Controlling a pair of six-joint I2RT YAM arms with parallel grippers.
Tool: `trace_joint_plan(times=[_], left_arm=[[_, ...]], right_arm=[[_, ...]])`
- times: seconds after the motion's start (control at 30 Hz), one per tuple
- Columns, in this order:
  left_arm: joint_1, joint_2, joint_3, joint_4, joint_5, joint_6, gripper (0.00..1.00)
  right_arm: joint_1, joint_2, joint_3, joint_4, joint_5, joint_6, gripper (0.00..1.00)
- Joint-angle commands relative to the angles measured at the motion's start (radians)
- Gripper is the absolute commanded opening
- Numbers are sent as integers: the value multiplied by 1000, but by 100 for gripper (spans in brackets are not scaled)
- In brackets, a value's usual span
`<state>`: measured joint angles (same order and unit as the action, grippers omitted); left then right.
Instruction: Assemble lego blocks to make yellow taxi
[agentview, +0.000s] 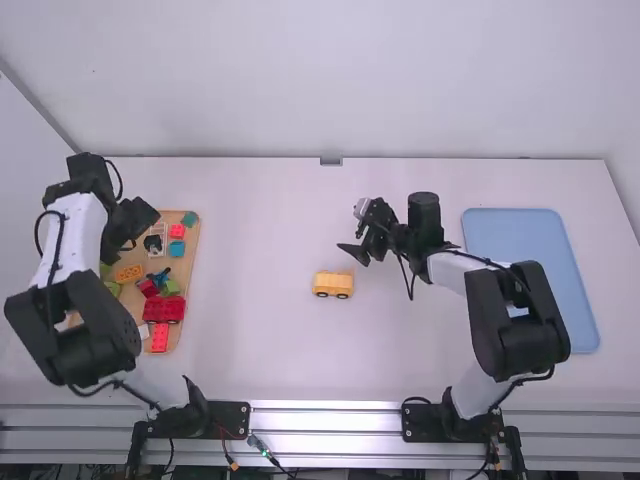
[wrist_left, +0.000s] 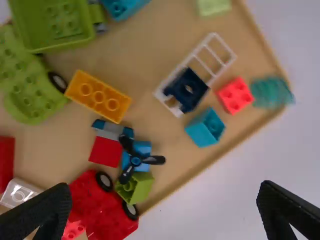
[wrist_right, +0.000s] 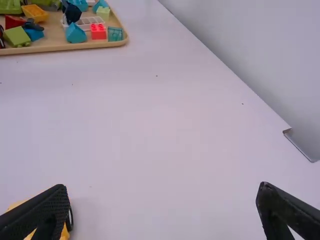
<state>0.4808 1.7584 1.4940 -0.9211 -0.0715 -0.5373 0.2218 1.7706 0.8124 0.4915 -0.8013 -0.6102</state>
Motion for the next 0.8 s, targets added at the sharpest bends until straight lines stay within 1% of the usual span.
trace_joint_plan(times=[0.0, 0.03, 0.1, 0.13, 0.2, 0.27, 0.37, 0.43, 0.63, 0.7, 0.77], left_arm=[[32, 97, 88, -34, -41, -79, 99], [37, 114, 104, -36, -34, -69, 99], [55, 182, 156, -36, 51, -15, 99], [57, 187, 158, -36, 66, -16, 99], [64, 202, 161, -47, 146, -46, 99], [64, 202, 146, -42, 121, -130, 99], [63, 202, 122, -42, 16, -320, 99], [63, 202, 111, -42, -7, -370, 99], [63, 202, 52, 18, -29, -372, 100], [64, 202, 36, 28, -48, -404, 96], [64, 202, 29, 29, -68, -446, 95]], right_arm=[[1, -5, 13, 3, -5, 5, 99], [1, -5, 13, 2, -5, 4, 99], [1, -5, 13, 1, -3, 4, 99], [1, -5, 13, 1, -1, 5, 99], [2, -5, 13, -1, 26, 5, 99], [2, -5, 13, -1, 56, 26, 99], [2, -5, 13, -1, 92, 58, 99], [2, -5, 12, -1, 99, 65, 99], [2, -5, 12, -1, 100, 64, 99], [2, -5, 12, -2, 100, 65, 99], [2, -5, 12, -5, 99, 64, 99]])
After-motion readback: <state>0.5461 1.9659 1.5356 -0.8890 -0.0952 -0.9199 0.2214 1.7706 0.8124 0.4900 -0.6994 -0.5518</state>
